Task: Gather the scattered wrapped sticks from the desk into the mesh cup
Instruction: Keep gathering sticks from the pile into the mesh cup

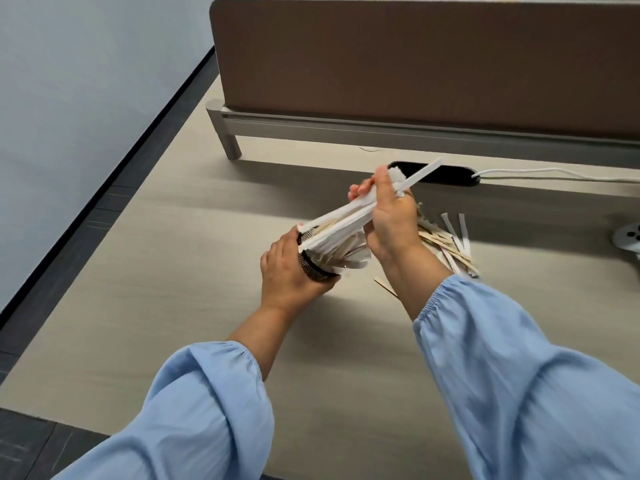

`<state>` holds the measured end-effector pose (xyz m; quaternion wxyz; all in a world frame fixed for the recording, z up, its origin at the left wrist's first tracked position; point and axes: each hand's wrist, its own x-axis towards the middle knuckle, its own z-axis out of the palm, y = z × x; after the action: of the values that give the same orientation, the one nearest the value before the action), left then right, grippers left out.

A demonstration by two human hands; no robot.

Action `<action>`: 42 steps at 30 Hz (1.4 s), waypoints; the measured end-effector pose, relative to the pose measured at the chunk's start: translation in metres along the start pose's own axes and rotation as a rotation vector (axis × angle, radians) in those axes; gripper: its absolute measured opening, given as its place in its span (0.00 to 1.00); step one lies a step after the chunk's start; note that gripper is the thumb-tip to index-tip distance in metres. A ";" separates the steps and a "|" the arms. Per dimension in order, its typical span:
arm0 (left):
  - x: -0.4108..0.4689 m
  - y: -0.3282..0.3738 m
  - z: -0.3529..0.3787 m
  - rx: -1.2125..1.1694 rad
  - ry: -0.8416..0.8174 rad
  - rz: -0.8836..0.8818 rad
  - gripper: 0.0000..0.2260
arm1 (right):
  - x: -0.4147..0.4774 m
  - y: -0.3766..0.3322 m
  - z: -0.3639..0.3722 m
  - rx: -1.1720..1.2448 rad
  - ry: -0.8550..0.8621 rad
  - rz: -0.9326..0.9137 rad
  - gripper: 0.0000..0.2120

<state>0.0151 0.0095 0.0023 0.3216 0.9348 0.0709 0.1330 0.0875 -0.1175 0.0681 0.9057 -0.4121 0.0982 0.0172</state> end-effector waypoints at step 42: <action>0.034 0.008 0.026 -0.264 -0.174 0.066 0.40 | 0.028 0.004 -0.036 -1.154 -0.364 -0.030 0.23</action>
<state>0.0554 -0.0042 -0.0055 0.4421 0.8942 -0.0062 0.0700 0.1080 -0.1434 0.0364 0.5383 -0.8286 -0.0894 0.1253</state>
